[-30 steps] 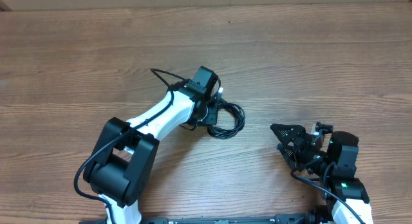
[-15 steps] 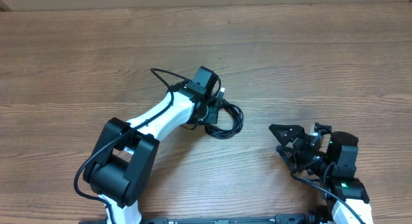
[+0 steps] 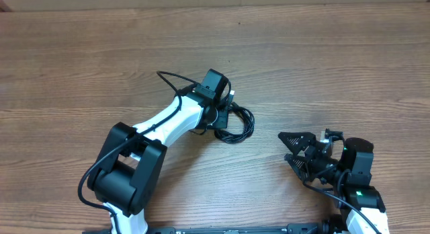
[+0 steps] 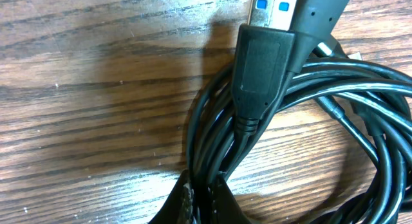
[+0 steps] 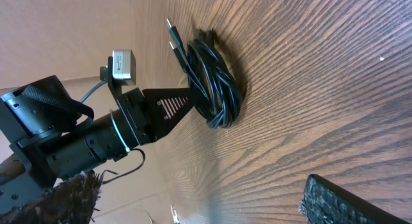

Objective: Untangle cables
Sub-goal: 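Move the right gripper toward the coil held by the left gripper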

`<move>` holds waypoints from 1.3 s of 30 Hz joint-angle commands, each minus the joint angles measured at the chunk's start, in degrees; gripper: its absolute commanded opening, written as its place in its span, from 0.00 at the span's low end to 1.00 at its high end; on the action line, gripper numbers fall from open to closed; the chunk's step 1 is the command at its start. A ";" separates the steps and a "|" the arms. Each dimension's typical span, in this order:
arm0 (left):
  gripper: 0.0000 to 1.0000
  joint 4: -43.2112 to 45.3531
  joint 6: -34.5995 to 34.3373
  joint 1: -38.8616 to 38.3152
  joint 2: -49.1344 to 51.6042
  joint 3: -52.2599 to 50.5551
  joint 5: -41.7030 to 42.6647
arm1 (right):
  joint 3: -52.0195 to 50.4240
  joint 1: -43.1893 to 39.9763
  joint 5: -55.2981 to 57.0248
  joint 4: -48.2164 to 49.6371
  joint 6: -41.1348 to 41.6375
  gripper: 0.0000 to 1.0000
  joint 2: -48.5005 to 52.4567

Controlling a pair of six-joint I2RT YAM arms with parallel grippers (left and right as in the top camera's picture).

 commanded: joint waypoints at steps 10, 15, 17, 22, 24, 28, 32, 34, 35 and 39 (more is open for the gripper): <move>0.16 1.05 -0.44 -0.13 3.34 -0.63 -0.79 | 0.96 -0.15 1.07 0.55 -0.28 1.00 0.02; 0.15 1.42 -0.44 -0.17 3.56 -0.66 -0.81 | 0.96 -0.15 1.55 0.72 -0.26 1.00 0.02; 0.10 1.68 -0.44 -0.17 3.56 -0.66 -0.81 | 0.96 -0.15 1.62 0.68 -0.26 1.00 0.02; 0.04 2.19 -0.48 -0.22 3.56 -0.66 -0.85 | 0.96 -0.15 1.49 0.22 0.48 1.00 0.02; 0.04 2.08 -2.01 -0.22 3.56 -0.66 -0.85 | 0.96 -0.04 1.49 -0.79 2.05 1.00 0.02; 0.04 1.07 -7.15 0.00 2.91 -0.02 -0.83 | 0.96 1.77 1.62 -1.42 3.78 0.96 0.02; 0.04 -4.50 -13.44 0.13 -0.42 3.80 -0.87 | 0.96 6.40 2.16 1.05 10.91 0.96 0.02; 0.04 -5.64 -16.02 0.07 -2.43 4.94 -0.87 | 0.96 8.59 2.60 2.73 13.38 0.94 0.02; 0.04 -5.90 -17.49 -0.07 -3.43 5.22 -0.87 | 0.96 10.14 3.21 3.80 14.19 0.93 0.02; 0.04 -7.21 -25.24 -0.11 -8.33 5.35 -0.92 | 0.96 15.96 7.91 6.40 15.06 0.90 0.02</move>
